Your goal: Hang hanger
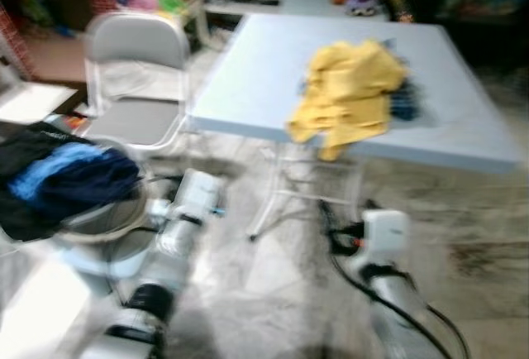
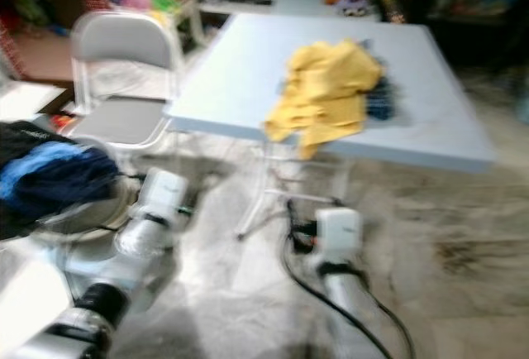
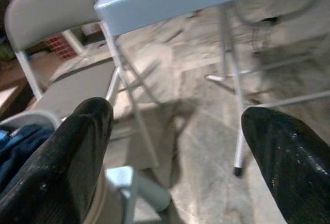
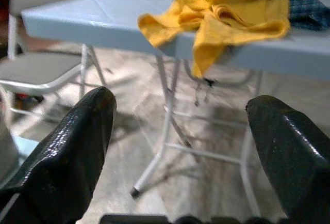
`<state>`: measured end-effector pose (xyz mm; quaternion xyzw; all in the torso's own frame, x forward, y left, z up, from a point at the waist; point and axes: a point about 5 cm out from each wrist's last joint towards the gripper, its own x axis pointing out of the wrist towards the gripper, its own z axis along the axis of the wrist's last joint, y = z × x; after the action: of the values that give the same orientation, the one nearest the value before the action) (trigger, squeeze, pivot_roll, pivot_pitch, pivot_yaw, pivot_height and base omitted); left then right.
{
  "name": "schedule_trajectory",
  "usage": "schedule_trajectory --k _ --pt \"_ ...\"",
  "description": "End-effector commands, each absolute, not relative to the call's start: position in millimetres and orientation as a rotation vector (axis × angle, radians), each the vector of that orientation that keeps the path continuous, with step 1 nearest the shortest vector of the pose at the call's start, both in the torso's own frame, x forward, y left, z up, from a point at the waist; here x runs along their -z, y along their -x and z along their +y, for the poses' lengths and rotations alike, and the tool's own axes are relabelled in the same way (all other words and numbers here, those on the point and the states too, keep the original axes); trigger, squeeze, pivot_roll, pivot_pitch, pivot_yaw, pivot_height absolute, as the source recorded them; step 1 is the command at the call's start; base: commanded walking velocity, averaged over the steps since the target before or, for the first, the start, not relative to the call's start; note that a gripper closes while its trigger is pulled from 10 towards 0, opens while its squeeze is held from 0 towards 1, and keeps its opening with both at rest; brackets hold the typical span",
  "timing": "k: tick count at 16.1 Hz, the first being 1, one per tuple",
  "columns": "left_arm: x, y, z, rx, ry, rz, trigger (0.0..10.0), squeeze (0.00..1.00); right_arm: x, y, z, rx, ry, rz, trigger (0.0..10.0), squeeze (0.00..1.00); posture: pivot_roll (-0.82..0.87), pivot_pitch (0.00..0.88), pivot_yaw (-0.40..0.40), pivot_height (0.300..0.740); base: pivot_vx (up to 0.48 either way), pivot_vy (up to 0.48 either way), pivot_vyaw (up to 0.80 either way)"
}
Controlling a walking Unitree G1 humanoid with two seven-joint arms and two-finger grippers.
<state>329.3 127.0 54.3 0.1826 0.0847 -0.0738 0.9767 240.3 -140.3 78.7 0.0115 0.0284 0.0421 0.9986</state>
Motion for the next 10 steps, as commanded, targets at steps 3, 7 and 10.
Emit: schedule_trajectory --k 3,7,10 --pt "-58.6 -332.5 130.7 0.148 -0.385 0.158 10.0 0.00 -82.0 -240.9 -136.2 -0.089 -0.037 0.045 10.0 0.00 0.05 0.024 -0.066 0.740 0.000 0.480 0.00" --pt "-56.4 -331.2 131.4 0.144 -0.383 0.166 10.0 0.00 -81.2 -239.6 -136.5 -0.095 -0.029 0.051 10.0 0.00 0.05 0.030 -0.074 0.740 0.000 0.480 0.00" --pt "-59.4 -330.2 125.1 0.196 -0.333 0.142 10.0 0.00 -81.4 -238.6 -137.6 -0.094 -0.026 0.051 10.0 0.00 0.05 0.033 -0.077 0.740 0.000 0.160 0.00"
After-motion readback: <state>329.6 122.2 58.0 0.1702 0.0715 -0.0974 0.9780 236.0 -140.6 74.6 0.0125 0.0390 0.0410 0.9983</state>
